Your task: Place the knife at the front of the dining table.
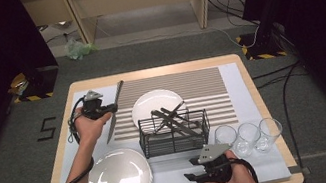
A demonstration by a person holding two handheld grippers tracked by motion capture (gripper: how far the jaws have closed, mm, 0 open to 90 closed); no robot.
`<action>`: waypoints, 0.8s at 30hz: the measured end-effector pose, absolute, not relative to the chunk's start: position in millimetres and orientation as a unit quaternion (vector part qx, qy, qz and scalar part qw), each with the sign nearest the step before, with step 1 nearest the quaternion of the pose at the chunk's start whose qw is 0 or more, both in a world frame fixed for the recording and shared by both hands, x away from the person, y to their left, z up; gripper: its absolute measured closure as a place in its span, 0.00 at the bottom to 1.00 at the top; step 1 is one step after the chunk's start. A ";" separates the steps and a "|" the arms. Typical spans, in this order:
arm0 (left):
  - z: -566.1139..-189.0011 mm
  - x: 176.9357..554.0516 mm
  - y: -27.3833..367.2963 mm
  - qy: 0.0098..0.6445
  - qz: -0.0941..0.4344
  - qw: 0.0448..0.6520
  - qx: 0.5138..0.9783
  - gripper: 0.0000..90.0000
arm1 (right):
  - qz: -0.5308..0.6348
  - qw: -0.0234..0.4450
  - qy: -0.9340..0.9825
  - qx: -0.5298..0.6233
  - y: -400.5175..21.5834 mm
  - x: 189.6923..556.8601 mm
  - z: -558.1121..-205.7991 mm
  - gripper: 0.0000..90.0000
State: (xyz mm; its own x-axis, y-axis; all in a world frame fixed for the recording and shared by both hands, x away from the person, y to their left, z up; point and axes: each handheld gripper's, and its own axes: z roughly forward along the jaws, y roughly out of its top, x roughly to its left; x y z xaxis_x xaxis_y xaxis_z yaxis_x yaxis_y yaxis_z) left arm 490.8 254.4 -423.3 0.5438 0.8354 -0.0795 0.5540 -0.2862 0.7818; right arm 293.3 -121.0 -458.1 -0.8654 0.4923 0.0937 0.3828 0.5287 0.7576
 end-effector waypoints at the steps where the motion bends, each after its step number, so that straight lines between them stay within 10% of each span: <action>1: -423.7 491.5 254.1 0.447 0.174 0.395 0.784 0.92 | 0.415 0.065 0.872 0.250 -121.0 293.2 -458.1 0.53; 24: -453.0 518.0 253.1 0.490 0.128 0.333 0.795 0.92 | 0.414 0.067 0.873 0.249 -121.3 293.4 -458.5 0.53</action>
State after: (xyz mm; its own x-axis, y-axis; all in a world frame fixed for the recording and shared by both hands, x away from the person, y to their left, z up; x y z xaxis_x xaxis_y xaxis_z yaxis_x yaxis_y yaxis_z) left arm 518.0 253.1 -453.0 0.4866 0.8648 -0.1237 0.6947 -0.2972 0.6550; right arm 293.4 -121.3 -458.5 -0.8666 0.4910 0.0892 0.3796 0.5325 0.7566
